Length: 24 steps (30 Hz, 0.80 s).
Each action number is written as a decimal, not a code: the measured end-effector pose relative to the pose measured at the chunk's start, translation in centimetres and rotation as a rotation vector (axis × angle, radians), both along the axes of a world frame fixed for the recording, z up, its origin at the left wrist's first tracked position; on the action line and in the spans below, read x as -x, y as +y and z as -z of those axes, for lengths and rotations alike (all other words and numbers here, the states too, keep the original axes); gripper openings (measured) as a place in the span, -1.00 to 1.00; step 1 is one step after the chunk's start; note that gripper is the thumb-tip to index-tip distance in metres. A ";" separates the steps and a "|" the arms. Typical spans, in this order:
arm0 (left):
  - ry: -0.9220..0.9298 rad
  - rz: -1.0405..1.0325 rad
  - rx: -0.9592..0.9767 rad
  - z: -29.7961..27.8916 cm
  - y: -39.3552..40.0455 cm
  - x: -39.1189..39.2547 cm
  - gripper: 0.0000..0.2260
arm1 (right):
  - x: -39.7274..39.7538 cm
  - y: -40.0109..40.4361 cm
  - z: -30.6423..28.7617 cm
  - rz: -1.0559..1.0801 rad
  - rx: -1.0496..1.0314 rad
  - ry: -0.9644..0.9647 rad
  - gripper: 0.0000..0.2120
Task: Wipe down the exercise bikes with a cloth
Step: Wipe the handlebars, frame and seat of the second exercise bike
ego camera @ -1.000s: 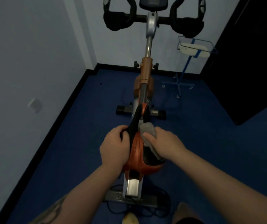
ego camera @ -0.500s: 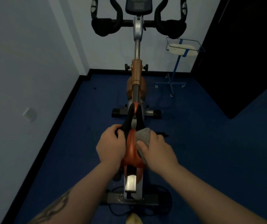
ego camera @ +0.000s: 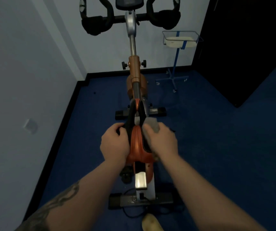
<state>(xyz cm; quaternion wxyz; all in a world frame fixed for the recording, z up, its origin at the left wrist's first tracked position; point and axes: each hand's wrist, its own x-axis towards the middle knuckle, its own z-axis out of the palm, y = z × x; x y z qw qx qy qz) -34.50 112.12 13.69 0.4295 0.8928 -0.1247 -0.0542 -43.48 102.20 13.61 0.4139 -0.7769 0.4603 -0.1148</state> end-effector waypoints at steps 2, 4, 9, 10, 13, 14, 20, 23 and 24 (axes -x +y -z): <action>-0.005 0.000 -0.012 -0.1 0.0 0.1 -0.75 | 0.1 -1.3 -0.2 0.055 -0.103 -0.028 -0.55; -0.006 0.004 -0.020 0.0 0.0 0.0 -0.75 | 1.1 1.0 0.6 0.155 -0.071 -0.150 -0.61; -0.029 -0.020 -0.020 0.3 -0.1 0.0 -0.76 | 2.4 4.5 1.5 0.261 -0.067 -0.240 -0.50; -0.031 -0.019 -0.027 0.3 -0.1 0.0 -0.76 | 1.6 2.8 1.4 0.218 -0.106 -0.134 -0.54; -0.036 -0.003 -0.027 0.2 -0.1 0.0 -0.76 | -0.6 -2.2 -0.1 0.126 -0.255 0.082 -0.51; -0.039 0.007 -0.022 0.2 -0.1 0.1 -0.76 | -1.1 -2.7 -0.4 0.132 -0.257 0.115 -0.51; -0.012 0.069 -0.035 0.4 0.0 -0.2 -0.75 | 1.4 5.6 0.2 0.122 0.303 0.084 -0.48; 0.069 0.088 -0.100 0.3 -0.1 -0.5 -0.75 | 1.4 6.6 -0.1 0.032 0.369 0.210 -0.39; 0.105 0.089 -0.136 0.2 -0.2 -0.7 -0.72 | 0.9 5.7 -0.3 0.010 0.360 0.269 -0.39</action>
